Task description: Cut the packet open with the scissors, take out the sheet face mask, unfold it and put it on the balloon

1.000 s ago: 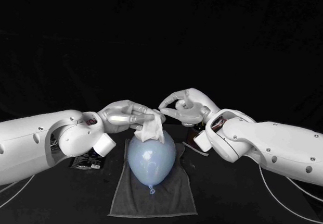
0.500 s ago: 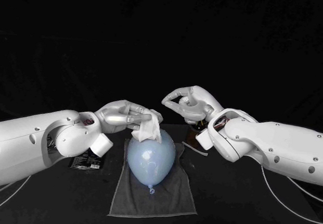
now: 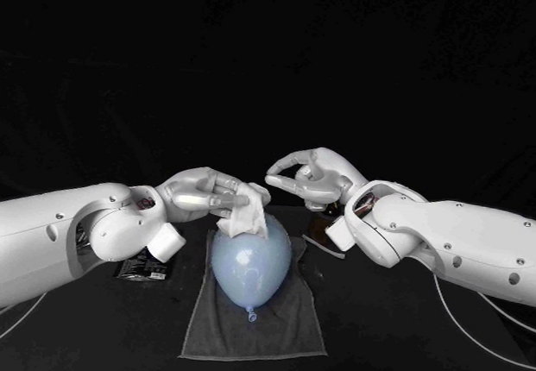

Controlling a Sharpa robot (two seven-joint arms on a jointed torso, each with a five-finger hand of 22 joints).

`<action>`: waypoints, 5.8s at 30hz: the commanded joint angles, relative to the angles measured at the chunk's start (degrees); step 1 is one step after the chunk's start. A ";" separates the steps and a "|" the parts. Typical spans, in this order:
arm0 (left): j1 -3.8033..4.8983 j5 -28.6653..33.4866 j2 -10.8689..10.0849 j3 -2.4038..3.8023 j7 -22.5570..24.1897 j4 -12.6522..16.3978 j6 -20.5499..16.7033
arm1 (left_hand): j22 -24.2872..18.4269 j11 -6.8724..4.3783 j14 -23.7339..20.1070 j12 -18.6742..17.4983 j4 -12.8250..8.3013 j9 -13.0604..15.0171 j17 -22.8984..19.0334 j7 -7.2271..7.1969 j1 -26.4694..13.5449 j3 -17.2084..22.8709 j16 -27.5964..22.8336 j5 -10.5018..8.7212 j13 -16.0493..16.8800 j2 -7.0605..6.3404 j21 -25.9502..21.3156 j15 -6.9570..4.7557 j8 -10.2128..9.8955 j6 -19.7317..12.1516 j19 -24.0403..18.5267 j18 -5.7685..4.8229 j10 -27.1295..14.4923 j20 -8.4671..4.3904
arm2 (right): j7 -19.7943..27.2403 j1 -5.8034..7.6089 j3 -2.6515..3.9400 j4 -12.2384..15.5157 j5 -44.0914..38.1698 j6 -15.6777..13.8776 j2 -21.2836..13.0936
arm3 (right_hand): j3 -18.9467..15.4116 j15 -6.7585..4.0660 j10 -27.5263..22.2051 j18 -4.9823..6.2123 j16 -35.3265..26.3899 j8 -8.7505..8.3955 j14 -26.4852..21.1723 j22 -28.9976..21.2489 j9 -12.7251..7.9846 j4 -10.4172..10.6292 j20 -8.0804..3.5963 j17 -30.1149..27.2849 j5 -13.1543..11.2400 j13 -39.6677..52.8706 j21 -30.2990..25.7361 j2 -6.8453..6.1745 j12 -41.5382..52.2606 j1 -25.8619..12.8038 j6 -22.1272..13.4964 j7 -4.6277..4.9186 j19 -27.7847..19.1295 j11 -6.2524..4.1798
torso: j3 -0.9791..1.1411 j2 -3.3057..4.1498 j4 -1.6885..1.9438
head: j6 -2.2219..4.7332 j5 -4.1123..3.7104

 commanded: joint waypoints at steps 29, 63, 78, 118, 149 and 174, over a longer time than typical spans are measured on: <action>0.03 -6.98 -0.52 0.04 1.24 0.63 3.05 | 0.40 -0.21 0.63 0.17 -0.90 -0.21 -0.01 0.11 -1.11 0.79 -0.64 0.11 0.01 0.19 1.01 0.08 -0.30 0.86 -0.13 0.63 0.23 -0.48 | -1.57 -0.75 -0.18 -0.42 0.91 13.35 0.71 | -4.47 -0.57 0.81 0.38 0.20 -3.14 6.07 8.86 -1.61 -0.94 0.03 15.05 -0.22 9.46 0.50 3.44 1.02 9.36 9.10 -1.56 -0.15 -0.82 | -0.01 -0.02 -0.02 | -0.74 0.13; 0.02 -7.22 -1.21 0.02 1.03 0.74 3.67 | 0.53 -0.36 0.78 0.18 -1.26 -0.23 0.00 -0.16 -1.49 0.88 -0.72 0.09 0.02 0.25 1.26 0.01 -0.28 1.13 -0.23 0.60 0.47 -0.51 | 0.57 -1.32 -0.22 -0.65 4.60 5.01 0.51 | 11.38 -3.68 2.00 0.02 0.20 11.69 6.07 9.30 13.63 -10.70 -2.87 15.05 -0.22 10.43 2.44 4.67 1.70 8.87 9.30 -5.33 0.63 -4.28 | 0.02 0.02 0.01 | -1.14 -0.08; -0.08 -7.59 -1.29 -0.03 0.34 0.51 3.67 | 0.61 -0.42 0.82 0.17 -1.48 -0.26 0.01 -0.16 -1.66 0.94 -0.78 0.10 0.01 0.29 1.41 -0.03 -0.28 1.25 -0.29 0.61 0.59 -0.55 | 2.02 -1.34 -0.17 0.74 6.23 2.24 -0.80 | 13.79 -3.84 1.45 0.00 0.20 14.10 6.07 9.30 17.92 -10.53 -3.07 15.05 -0.22 9.85 2.46 5.20 1.16 6.96 7.50 -5.50 0.70 -4.44 | 0.04 0.00 -0.02 | -1.38 -0.05; -0.17 -15.82 -1.54 -0.04 4.90 0.77 5.85 | 2.39 -0.93 3.19 0.14 -3.30 -0.32 0.86 -1.04 -3.15 -0.07 -0.17 0.07 0.02 1.60 4.57 -0.76 -0.33 2.47 0.14 0.50 1.65 -1.34 | 2.86 -2.65 -0.17 0.33 -1.10 9.91 0.40 | 6.84 0.77 0.15 0.50 0.20 -9.13 6.07 8.70 1.58 -11.70 1.23 15.05 4.63 8.96 0.21 1.86 0.78 6.13 7.54 0.26 -0.67 0.73 | -0.04 -0.02 -0.02 | -1.97 -0.03; -0.17 -15.94 -1.85 -0.05 4.67 0.92 5.68 | 2.70 -1.01 3.37 0.16 -3.43 -0.27 0.99 -1.17 -3.29 -0.22 -0.15 0.07 0.02 1.93 5.06 -0.83 -0.30 2.72 -0.02 0.42 1.86 -1.44 | 4.24 -2.66 -0.19 0.74 0.09 10.07 0.28 | 8.83 -1.30 1.13 0.26 0.20 -5.93 6.07 9.09 1.62 -13.00 -0.48 15.05 2.83 9.74 1.93 6.37 1.45 8.61 15.03 -2.64 -0.06 -1.78 | 0.00 -0.03 -0.01 | -1.95 -0.09; -0.18 -15.28 -1.84 -0.10 4.07 0.71 5.40 | 2.87 -1.06 3.43 0.13 -3.47 -0.28 1.06 -0.98 -3.42 -0.25 -0.17 0.09 0.02 2.00 5.32 -0.87 -0.37 2.72 -0.15 0.40 1.92 -1.50 | 3.49 -2.75 -0.18 2.15 1.55 5.43 -0.75 | 14.52 -3.31 2.29 -0.10 0.20 5.00 6.07 9.53 7.93 -11.04 -2.30 15.05 -0.24 10.62 3.82 6.51 2.08 4.39 14.34 -5.15 0.79 -4.02 | 0.01 0.01 -0.02 | -2.12 -0.03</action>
